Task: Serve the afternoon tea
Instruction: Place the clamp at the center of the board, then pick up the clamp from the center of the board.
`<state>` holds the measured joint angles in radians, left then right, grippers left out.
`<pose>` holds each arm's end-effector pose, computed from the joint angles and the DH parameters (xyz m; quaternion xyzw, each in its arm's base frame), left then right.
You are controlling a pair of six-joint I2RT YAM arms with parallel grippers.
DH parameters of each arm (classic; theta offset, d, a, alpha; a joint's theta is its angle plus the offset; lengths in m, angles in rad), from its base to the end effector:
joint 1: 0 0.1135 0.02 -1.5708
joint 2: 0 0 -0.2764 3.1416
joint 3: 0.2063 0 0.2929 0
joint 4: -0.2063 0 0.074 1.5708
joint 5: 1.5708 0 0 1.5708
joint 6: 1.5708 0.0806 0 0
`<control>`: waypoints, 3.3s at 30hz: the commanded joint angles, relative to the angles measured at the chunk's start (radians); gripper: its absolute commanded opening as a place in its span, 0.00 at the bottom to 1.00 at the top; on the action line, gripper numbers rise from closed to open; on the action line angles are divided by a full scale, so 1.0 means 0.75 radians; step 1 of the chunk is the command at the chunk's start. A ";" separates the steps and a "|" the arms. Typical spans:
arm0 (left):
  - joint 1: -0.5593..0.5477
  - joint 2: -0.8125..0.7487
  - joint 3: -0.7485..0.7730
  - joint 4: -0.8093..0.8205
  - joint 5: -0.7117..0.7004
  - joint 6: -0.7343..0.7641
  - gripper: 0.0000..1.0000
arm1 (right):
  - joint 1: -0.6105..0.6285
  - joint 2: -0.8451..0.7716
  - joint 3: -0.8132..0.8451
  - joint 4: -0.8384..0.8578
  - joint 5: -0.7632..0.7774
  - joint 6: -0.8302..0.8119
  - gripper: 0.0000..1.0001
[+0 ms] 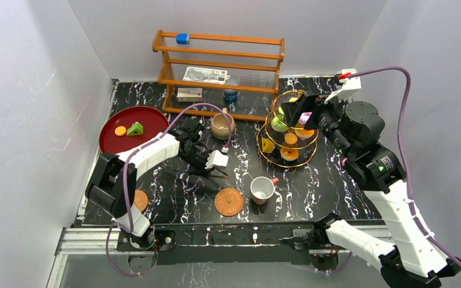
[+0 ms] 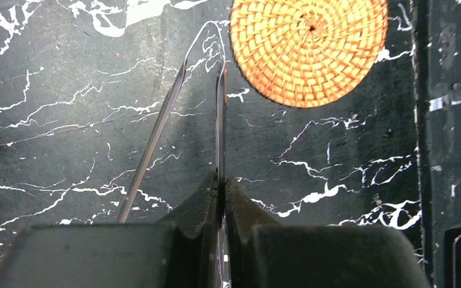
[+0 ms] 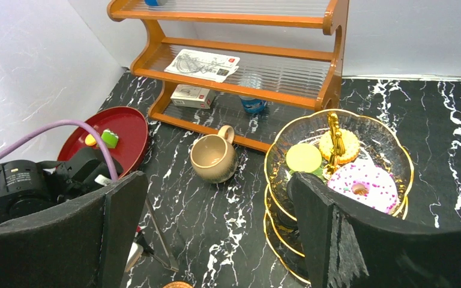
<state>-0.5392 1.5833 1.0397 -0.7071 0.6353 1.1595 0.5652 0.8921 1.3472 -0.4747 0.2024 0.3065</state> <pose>0.2702 -0.2174 0.1611 0.7370 0.5820 -0.2474 0.2383 0.2034 0.1098 0.5056 -0.0215 0.7135 0.2287 0.6619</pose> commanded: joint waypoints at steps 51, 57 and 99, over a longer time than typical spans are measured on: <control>-0.017 -0.568 0.028 0.278 -1.250 -2.913 0.87 | 0.004 -0.169 -0.050 0.040 0.061 -0.034 0.99; -0.066 -0.572 -0.045 0.146 -1.269 -3.486 0.89 | 0.004 -0.204 -0.066 0.040 0.065 -0.062 0.99; -0.146 0.027 0.063 -0.214 -1.198 -4.149 0.89 | 0.005 -0.340 -0.030 -0.016 0.104 -0.104 0.99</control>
<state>-0.6464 1.5848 1.0901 -0.8524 -0.2459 -1.9476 0.5652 0.6487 1.2850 -0.5159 0.2787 0.2310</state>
